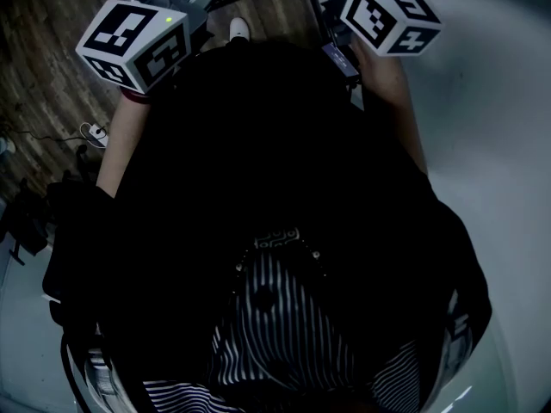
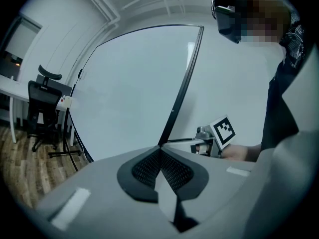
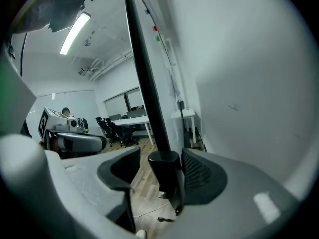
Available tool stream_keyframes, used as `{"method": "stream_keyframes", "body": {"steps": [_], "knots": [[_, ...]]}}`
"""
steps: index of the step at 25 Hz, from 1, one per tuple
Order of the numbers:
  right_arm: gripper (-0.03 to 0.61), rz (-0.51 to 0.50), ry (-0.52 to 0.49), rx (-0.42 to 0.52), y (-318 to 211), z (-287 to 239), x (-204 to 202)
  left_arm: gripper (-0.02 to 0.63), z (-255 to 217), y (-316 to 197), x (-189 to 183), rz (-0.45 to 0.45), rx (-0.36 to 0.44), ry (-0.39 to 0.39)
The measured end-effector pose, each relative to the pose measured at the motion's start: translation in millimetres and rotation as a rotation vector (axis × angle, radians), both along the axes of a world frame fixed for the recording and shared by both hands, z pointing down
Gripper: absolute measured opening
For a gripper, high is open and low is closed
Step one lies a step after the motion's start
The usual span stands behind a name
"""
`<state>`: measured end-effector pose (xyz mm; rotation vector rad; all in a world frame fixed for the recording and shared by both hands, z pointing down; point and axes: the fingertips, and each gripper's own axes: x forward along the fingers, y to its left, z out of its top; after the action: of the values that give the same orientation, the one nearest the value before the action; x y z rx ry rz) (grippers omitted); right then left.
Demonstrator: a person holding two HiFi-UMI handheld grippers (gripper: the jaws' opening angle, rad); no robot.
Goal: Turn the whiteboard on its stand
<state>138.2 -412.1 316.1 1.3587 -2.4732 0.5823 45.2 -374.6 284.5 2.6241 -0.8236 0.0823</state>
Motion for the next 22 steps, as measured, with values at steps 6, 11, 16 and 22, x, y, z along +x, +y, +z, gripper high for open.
{"method": "stream_keyframes", "body": {"steps": [6, 11, 16, 22], "knots": [[0.253, -0.042, -0.010, -0.027, -2, 11, -3, 0.003, 1, 0, -3, -0.032, 0.007, 0.004], [0.253, -0.051, -0.005, -0.016, -12, 10, -10, 0.003, 4, -8, -12, -0.048, -0.005, -0.002], [0.252, -0.055, 0.055, 0.009, -18, 12, -11, 0.003, 3, -15, -11, -0.051, -0.009, -0.003], [0.192, -0.088, 0.046, -0.008, -23, 12, -10, 0.003, 4, -18, -10, -0.049, -0.013, -0.004]]}}
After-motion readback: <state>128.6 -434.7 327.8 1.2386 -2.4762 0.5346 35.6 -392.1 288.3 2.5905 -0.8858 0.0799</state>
